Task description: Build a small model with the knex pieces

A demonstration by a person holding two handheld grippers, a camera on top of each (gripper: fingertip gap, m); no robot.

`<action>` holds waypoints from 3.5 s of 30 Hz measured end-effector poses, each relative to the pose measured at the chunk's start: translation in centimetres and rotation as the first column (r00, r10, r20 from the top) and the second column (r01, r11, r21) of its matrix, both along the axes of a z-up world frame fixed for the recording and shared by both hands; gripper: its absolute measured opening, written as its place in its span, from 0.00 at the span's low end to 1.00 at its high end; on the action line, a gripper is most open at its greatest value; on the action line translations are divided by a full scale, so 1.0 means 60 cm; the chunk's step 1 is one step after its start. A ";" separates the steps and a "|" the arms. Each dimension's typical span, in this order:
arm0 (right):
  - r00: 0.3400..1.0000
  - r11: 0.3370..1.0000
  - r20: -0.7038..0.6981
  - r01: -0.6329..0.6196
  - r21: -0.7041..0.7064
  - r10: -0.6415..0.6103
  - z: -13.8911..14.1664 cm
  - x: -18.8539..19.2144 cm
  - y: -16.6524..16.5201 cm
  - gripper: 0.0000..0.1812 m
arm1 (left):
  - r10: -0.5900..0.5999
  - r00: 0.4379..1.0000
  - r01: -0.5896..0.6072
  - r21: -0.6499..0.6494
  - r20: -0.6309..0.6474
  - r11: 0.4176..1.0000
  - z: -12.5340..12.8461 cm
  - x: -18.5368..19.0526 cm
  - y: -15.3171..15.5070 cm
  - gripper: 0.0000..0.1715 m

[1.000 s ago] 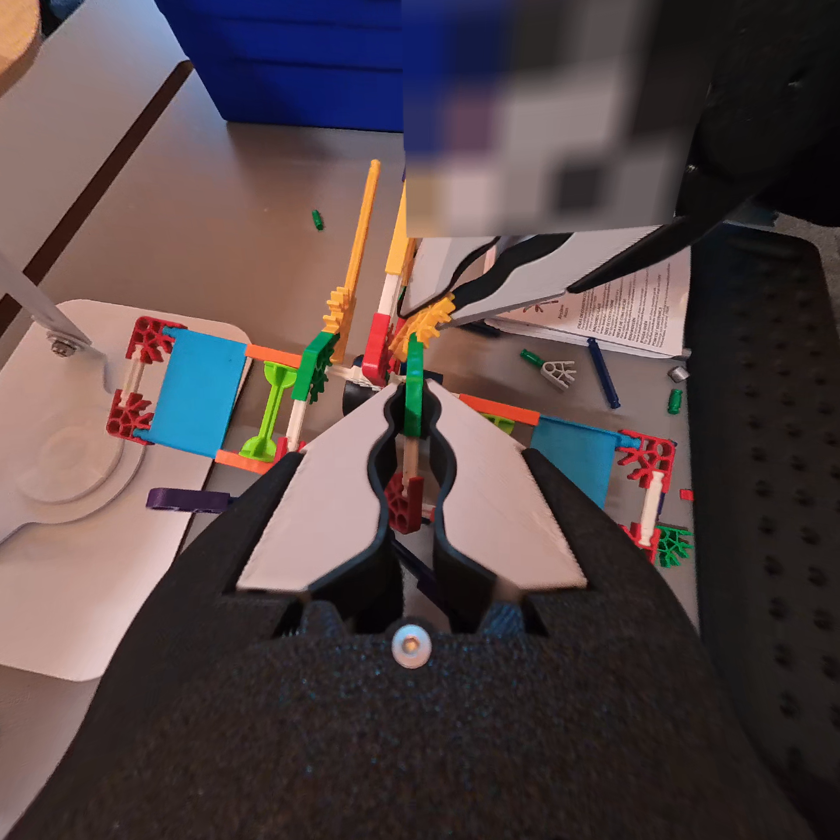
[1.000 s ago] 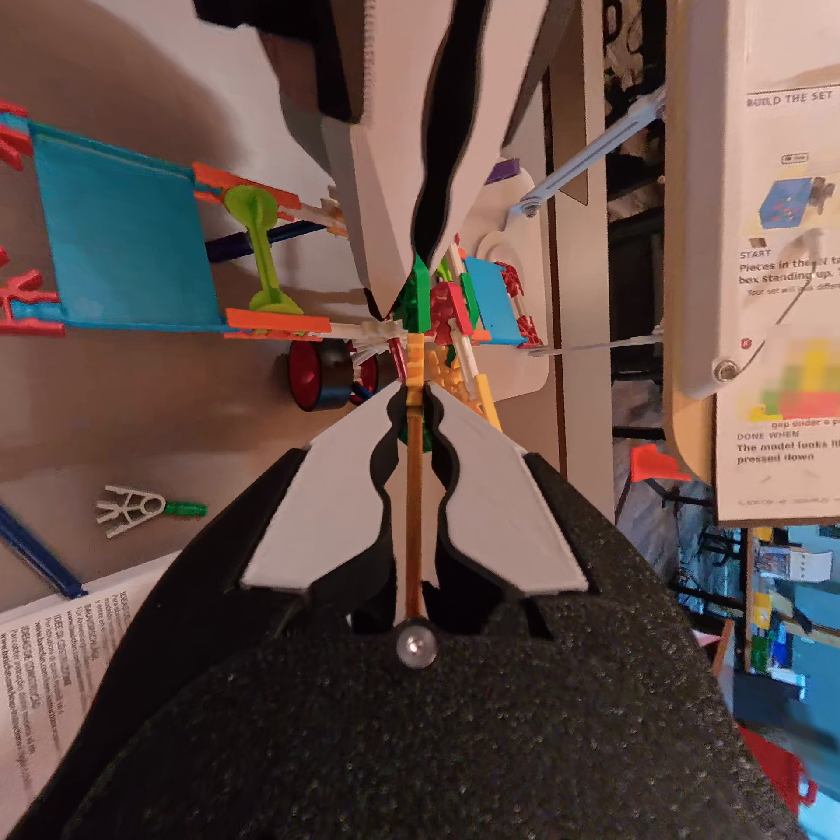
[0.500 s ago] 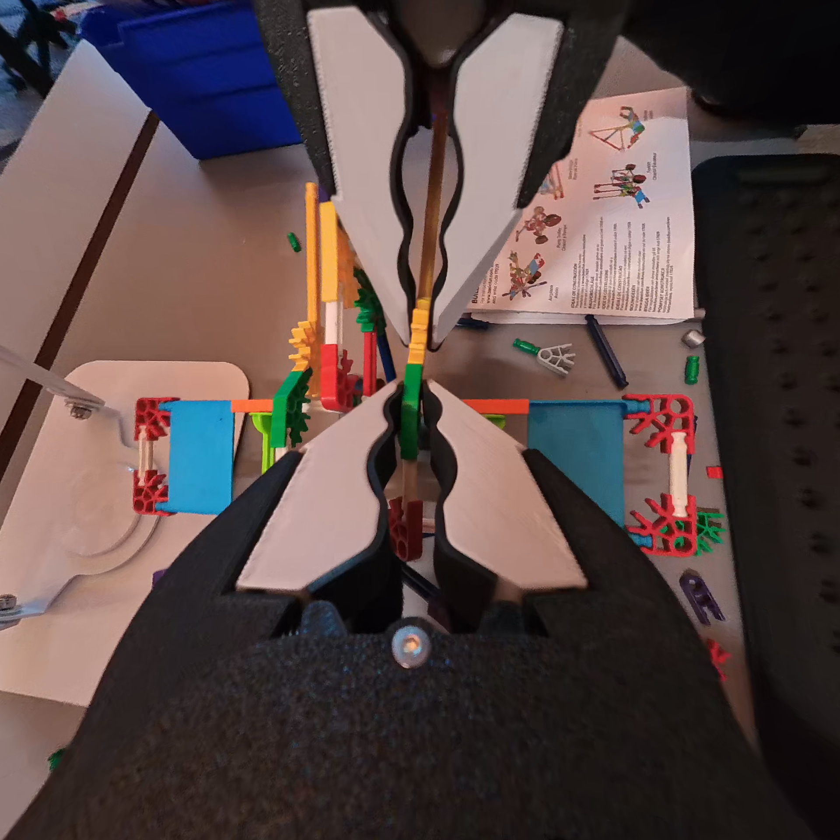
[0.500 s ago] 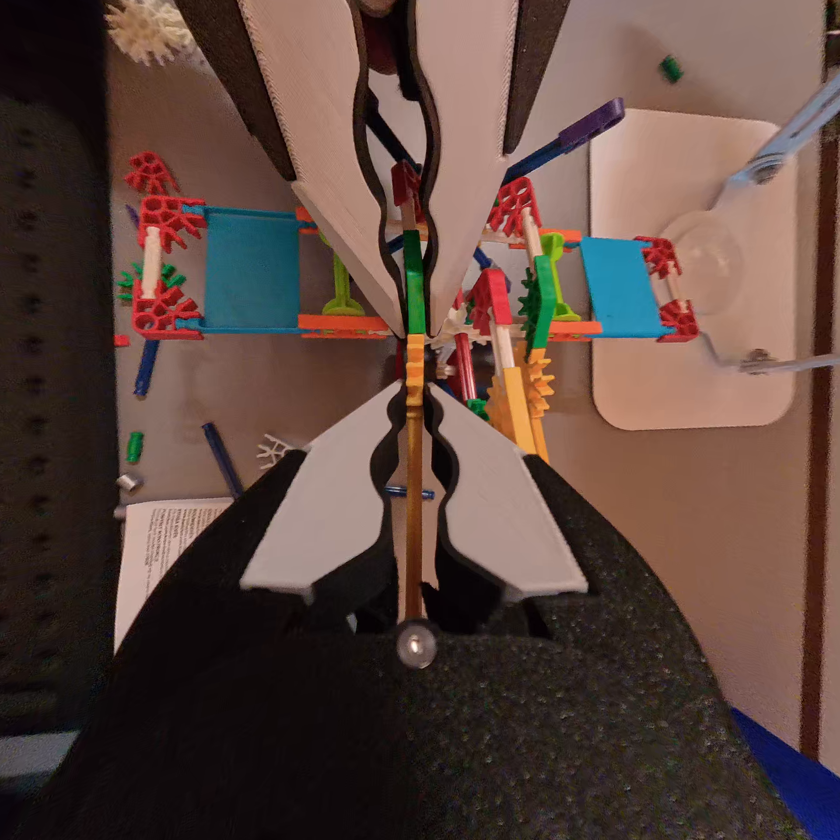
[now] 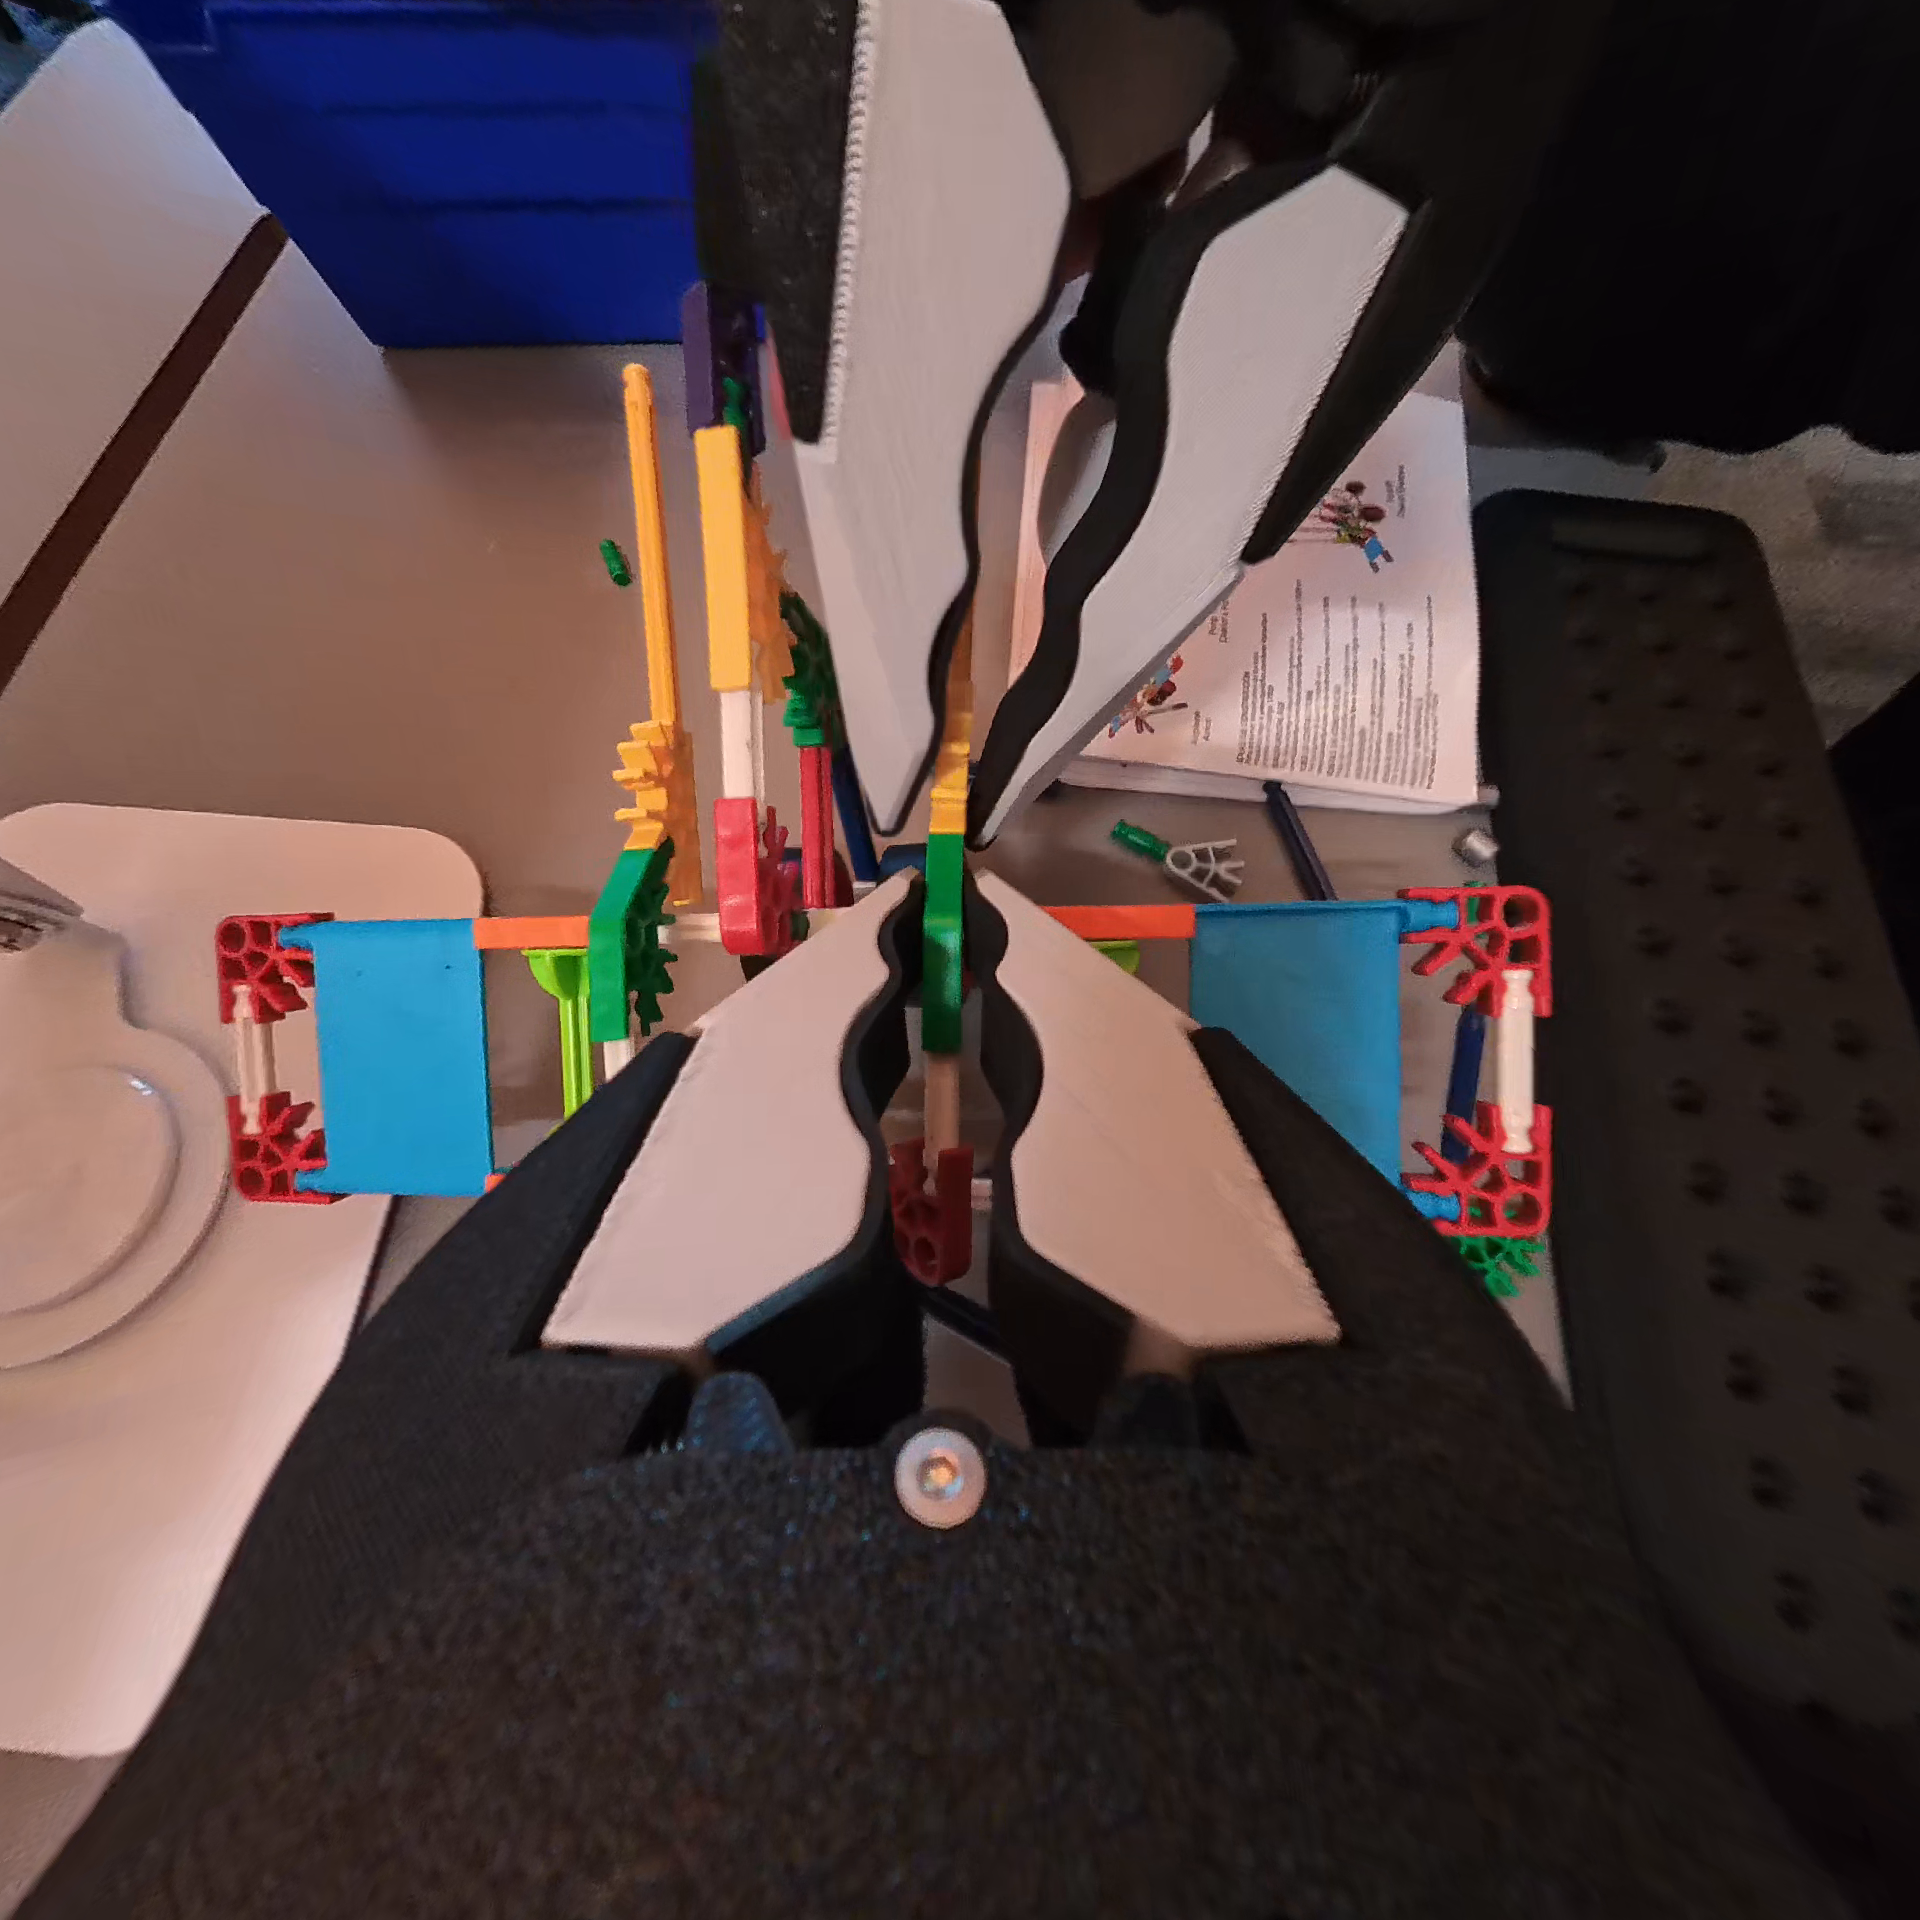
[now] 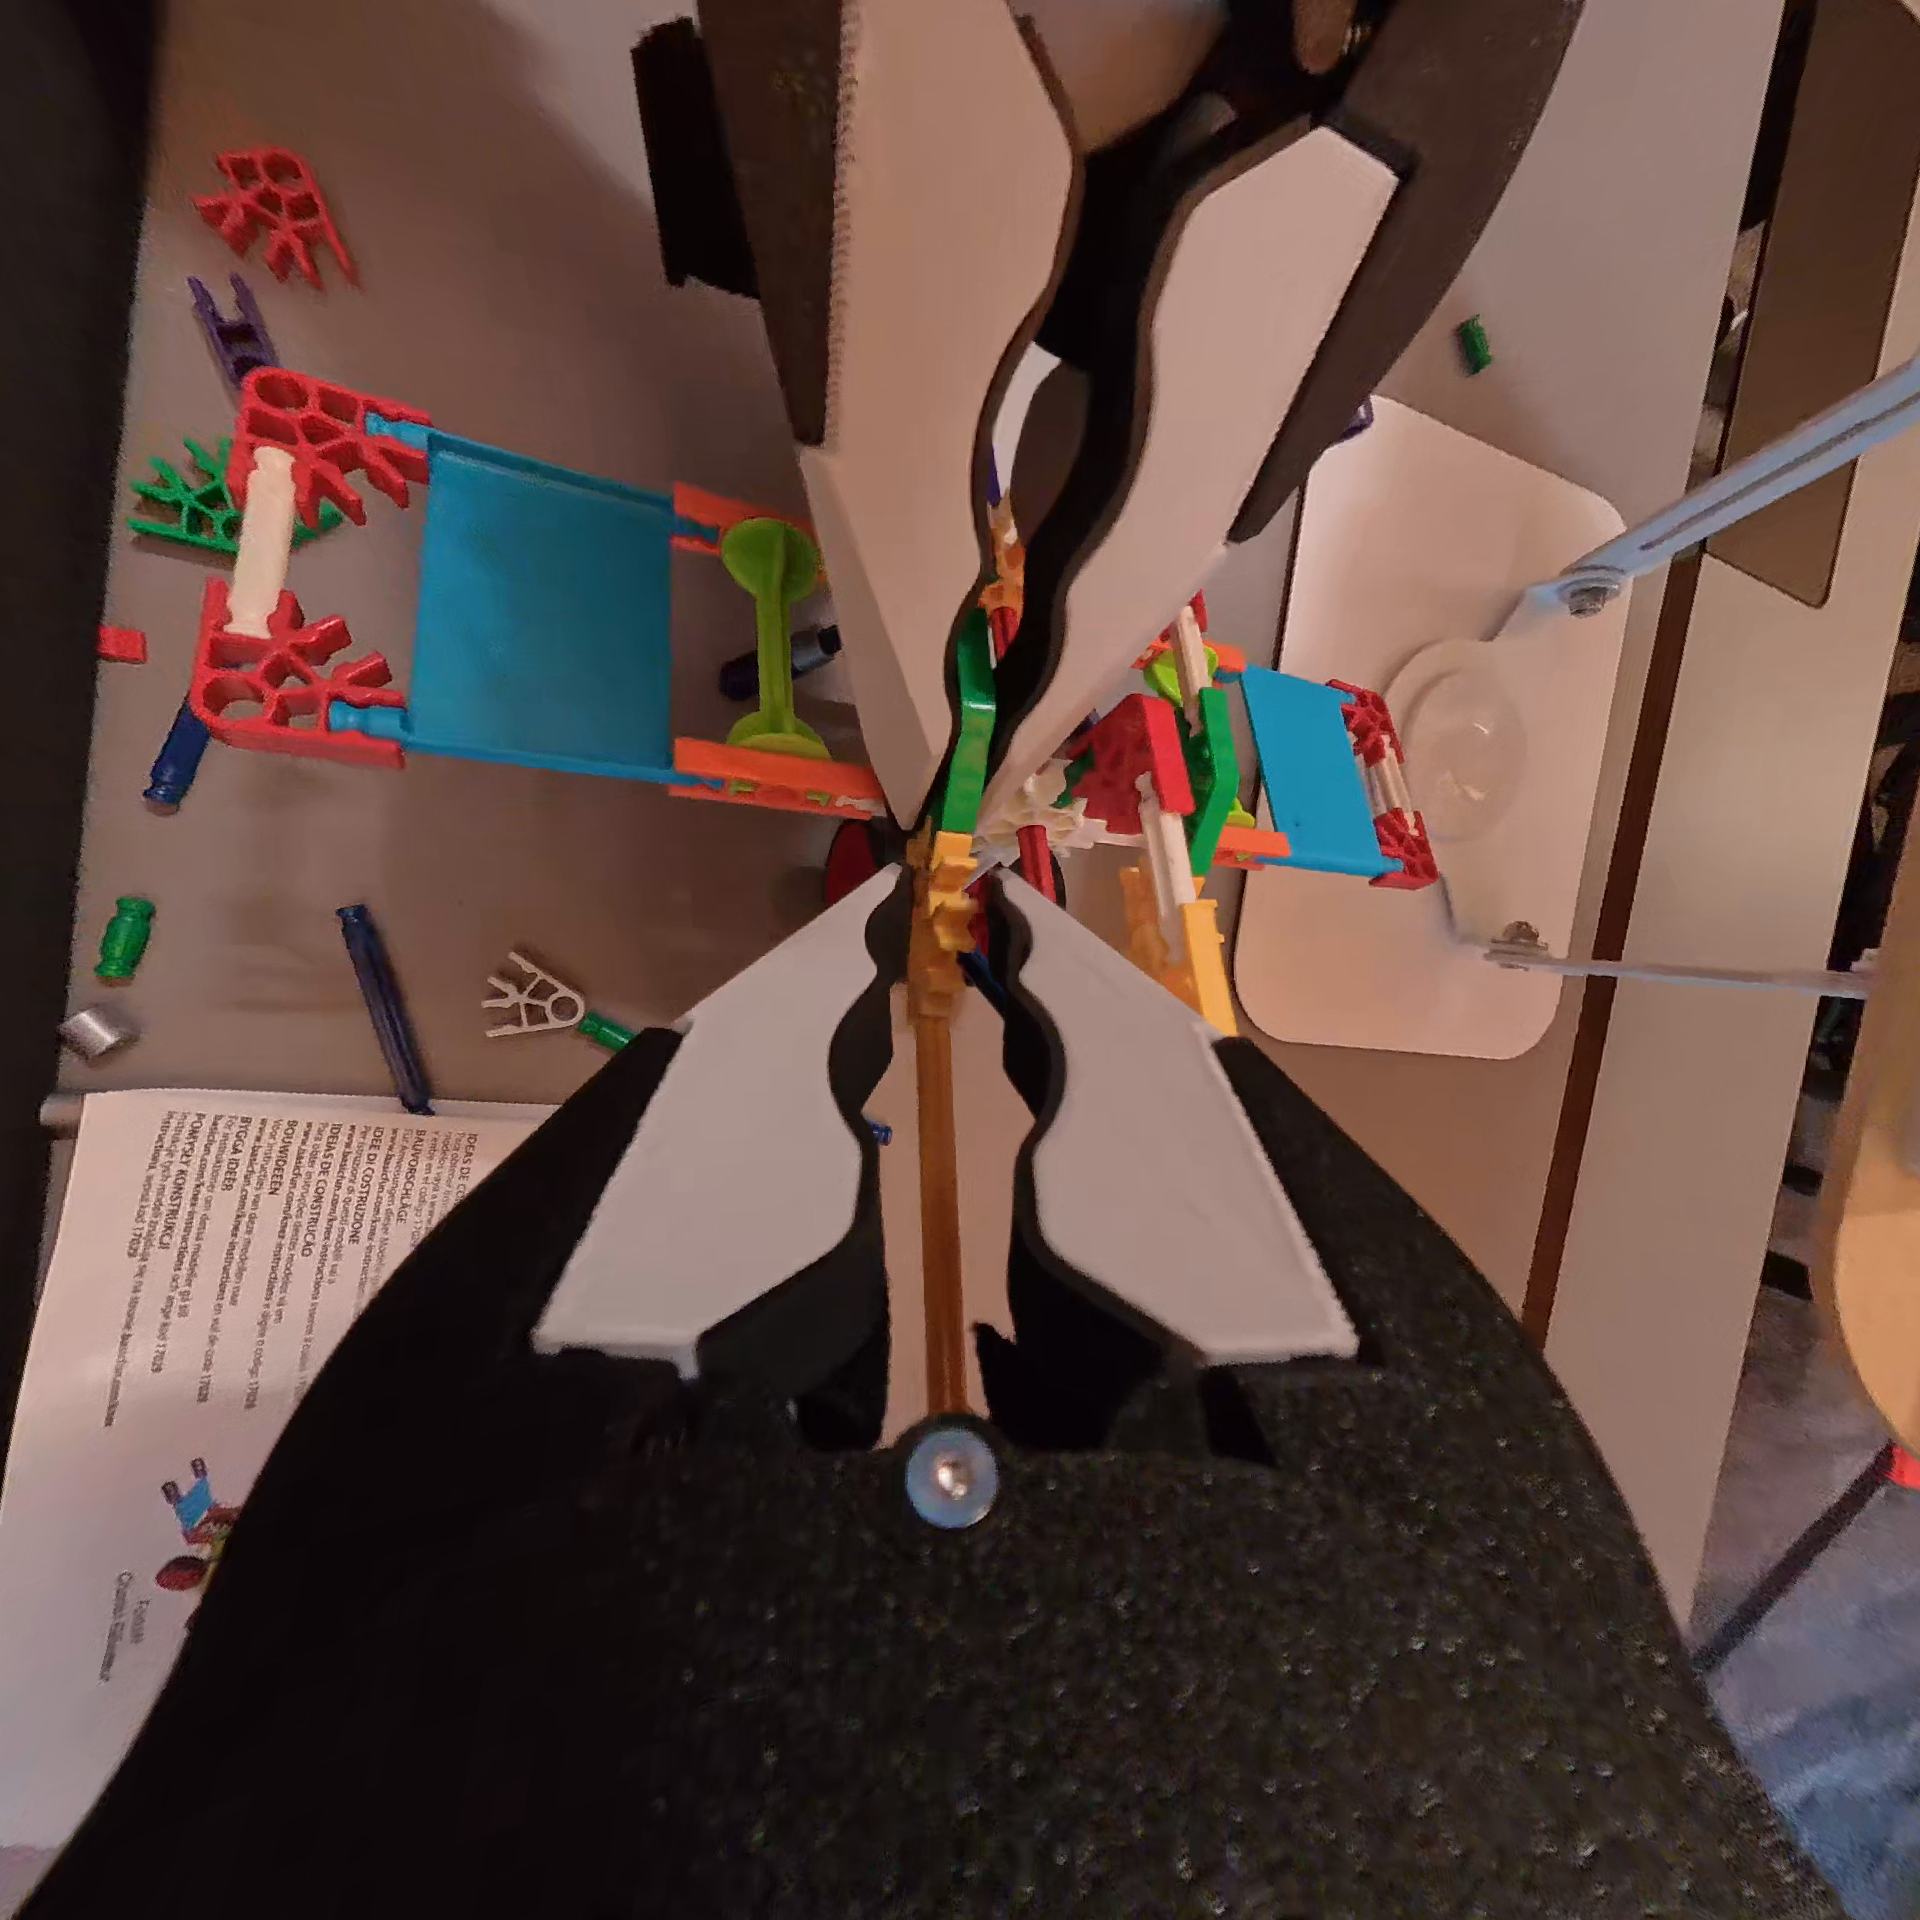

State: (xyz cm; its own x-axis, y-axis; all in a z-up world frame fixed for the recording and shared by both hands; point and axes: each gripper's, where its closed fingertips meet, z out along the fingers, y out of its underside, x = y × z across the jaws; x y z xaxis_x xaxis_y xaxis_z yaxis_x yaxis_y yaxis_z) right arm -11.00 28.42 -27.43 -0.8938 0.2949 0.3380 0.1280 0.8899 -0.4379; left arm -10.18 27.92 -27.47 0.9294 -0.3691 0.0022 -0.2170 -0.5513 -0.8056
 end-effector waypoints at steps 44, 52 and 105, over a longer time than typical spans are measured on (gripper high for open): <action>0.994 0.988 0.097 0.064 -0.138 -0.051 0.005 -0.006 0.008 0.03 | 0.101 0.995 -0.101 0.070 0.012 0.992 0.038 -0.023 -0.006 0.12; 0.993 0.986 0.103 0.074 -0.147 -0.059 0.006 -0.008 0.010 0.03 | 0.094 0.988 -0.108 0.114 0.124 0.988 0.063 -0.034 -0.023 0.11; 0.993 0.993 -0.081 0.073 -0.092 -0.081 0.005 -0.054 0.017 0.04 | 0.150 0.964 -0.129 0.104 -0.219 0.986 0.028 -0.048 0.003 0.02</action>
State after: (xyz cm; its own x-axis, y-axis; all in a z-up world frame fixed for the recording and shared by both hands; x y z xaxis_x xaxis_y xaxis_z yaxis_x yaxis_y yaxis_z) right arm -14.24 29.42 -27.16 -0.8364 0.3941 0.3809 0.1538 0.8358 -0.5271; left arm -13.05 28.12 -25.81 0.9442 -0.2251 -0.2403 -0.3249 -0.5178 -0.7914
